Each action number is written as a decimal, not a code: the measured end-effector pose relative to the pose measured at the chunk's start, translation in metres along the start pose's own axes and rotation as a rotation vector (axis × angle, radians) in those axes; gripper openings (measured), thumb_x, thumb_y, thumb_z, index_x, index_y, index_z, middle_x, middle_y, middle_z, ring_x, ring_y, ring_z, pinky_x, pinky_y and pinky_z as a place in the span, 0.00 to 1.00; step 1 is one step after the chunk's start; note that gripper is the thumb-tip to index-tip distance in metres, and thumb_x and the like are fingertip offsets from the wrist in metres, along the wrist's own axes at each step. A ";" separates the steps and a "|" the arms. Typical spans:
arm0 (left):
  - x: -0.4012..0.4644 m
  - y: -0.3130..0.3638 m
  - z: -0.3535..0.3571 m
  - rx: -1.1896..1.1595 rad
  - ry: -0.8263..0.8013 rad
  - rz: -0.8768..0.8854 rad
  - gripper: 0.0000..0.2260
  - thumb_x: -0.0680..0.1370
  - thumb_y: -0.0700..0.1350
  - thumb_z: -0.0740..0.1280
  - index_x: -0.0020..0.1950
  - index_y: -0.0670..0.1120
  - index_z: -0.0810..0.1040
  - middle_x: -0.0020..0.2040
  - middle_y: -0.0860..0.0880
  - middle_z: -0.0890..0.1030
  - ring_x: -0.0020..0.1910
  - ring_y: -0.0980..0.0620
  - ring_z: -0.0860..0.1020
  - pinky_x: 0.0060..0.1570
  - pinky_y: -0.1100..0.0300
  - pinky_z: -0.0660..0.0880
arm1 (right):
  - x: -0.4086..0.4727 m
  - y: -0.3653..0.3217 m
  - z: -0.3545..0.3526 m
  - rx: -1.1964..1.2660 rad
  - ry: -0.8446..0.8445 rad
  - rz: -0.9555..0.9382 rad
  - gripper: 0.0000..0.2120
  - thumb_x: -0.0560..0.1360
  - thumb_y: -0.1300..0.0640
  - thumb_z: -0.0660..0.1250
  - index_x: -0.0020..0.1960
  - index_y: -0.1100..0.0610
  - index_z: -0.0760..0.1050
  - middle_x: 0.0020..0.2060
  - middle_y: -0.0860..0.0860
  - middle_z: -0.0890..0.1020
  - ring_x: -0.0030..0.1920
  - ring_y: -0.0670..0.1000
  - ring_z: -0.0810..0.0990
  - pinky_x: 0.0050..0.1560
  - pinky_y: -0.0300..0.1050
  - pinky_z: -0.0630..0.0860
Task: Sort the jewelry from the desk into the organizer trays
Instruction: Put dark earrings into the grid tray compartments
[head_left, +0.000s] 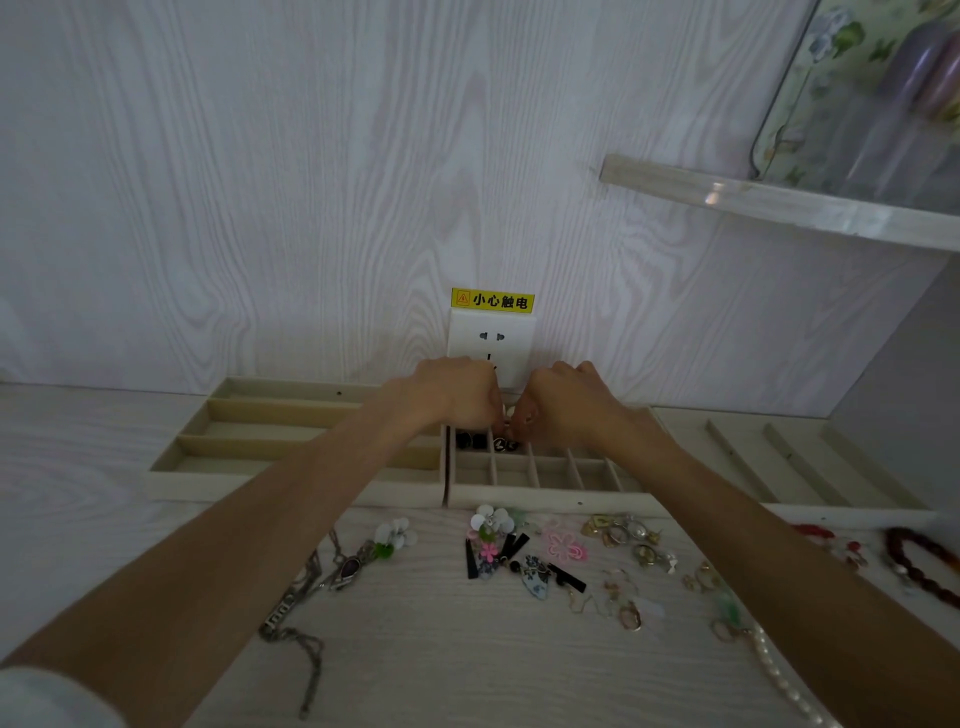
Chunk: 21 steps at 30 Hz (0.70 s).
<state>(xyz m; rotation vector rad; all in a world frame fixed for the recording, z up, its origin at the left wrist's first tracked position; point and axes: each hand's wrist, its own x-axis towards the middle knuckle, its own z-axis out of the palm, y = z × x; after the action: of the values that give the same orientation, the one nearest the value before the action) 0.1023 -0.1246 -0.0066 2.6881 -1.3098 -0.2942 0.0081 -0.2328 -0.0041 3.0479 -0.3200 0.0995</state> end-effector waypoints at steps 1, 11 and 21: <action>0.000 0.000 0.000 -0.002 -0.002 0.004 0.10 0.74 0.50 0.65 0.51 0.52 0.84 0.50 0.52 0.82 0.50 0.50 0.78 0.50 0.57 0.73 | 0.001 0.000 0.000 -0.006 0.001 0.003 0.13 0.73 0.47 0.65 0.41 0.55 0.81 0.40 0.50 0.79 0.49 0.52 0.74 0.47 0.45 0.58; -0.002 0.000 -0.002 -0.004 -0.027 0.017 0.10 0.74 0.51 0.65 0.50 0.53 0.84 0.51 0.53 0.83 0.50 0.51 0.78 0.52 0.54 0.76 | 0.003 0.001 0.001 -0.031 0.004 0.003 0.14 0.74 0.46 0.65 0.46 0.56 0.81 0.46 0.51 0.82 0.51 0.52 0.75 0.49 0.46 0.59; -0.006 0.007 -0.007 -0.035 0.000 0.040 0.08 0.73 0.48 0.66 0.48 0.55 0.85 0.48 0.54 0.83 0.49 0.52 0.78 0.47 0.58 0.73 | 0.003 0.005 -0.004 -0.025 -0.017 0.022 0.13 0.73 0.45 0.65 0.49 0.54 0.80 0.49 0.50 0.82 0.55 0.52 0.75 0.55 0.47 0.61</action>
<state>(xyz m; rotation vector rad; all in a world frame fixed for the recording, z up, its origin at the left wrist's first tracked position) 0.0951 -0.1233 0.0023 2.6297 -1.3436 -0.3104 0.0097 -0.2384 0.0006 3.0227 -0.3532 0.0696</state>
